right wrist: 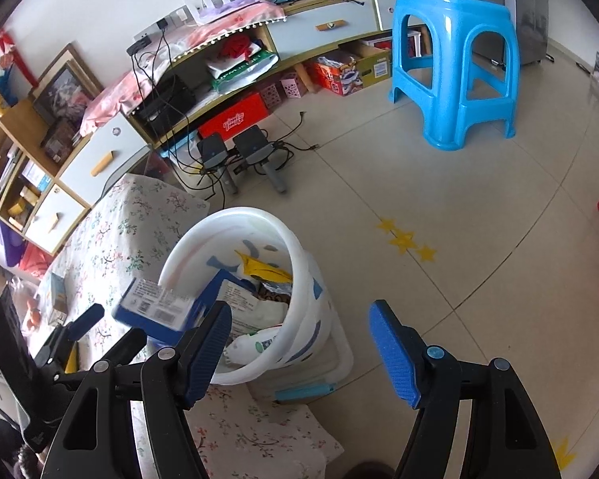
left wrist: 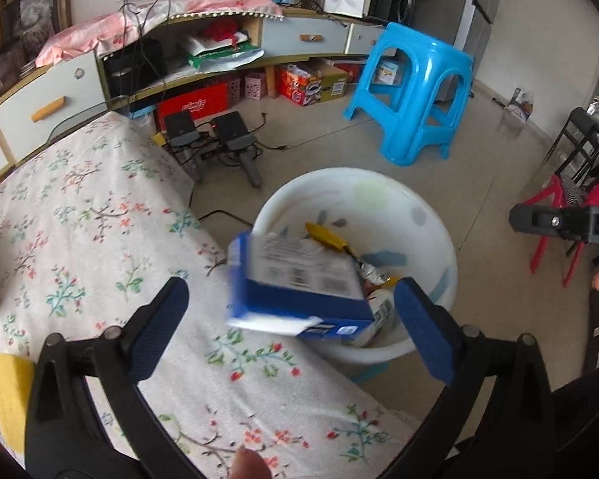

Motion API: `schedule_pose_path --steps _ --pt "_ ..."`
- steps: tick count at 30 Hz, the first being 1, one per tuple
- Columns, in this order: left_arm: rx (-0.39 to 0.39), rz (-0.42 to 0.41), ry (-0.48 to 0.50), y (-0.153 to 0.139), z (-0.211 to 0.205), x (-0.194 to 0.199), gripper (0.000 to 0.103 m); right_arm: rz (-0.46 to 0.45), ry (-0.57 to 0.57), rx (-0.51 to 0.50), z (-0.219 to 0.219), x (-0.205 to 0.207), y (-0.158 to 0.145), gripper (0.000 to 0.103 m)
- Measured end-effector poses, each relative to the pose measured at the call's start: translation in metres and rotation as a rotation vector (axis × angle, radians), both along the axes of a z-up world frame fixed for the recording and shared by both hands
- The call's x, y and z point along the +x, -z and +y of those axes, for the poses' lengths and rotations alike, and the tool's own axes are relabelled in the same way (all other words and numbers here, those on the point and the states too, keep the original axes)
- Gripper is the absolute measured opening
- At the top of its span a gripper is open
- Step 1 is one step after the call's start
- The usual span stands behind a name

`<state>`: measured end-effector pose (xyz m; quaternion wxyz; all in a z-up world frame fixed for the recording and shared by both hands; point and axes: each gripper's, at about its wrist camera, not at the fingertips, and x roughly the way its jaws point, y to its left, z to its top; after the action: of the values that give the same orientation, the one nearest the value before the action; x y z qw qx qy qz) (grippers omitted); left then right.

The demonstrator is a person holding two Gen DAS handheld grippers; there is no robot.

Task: Collect trash
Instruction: 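Carry the yellow packet and blue box over the bucket and release both, then grasp the yellow sponge with the left gripper while the right gripper grasps the milk carton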

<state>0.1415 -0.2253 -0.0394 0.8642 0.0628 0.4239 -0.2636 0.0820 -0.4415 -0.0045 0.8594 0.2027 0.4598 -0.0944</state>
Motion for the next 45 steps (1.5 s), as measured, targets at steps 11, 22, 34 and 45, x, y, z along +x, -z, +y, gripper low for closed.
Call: schedule_pose_path --steps 11,22,34,45 --pt "0.016 -0.01 -0.12 -0.007 0.055 -0.007 0.102 0.002 -0.037 -0.024 0.014 0.007 -0.001 0.073" --pt "0.063 -0.026 -0.305 -0.015 0.144 -0.024 0.102 0.012 -0.112 -0.057 0.056 0.025 0.0 0.073" --pt "0.036 -0.008 -0.401 0.002 0.207 -0.03 0.102 0.039 -0.221 -0.09 0.121 0.047 0.01 0.075" --pt "0.085 0.084 -0.412 0.03 0.218 -0.018 0.102 0.052 -0.286 -0.114 0.162 0.058 0.018 0.076"
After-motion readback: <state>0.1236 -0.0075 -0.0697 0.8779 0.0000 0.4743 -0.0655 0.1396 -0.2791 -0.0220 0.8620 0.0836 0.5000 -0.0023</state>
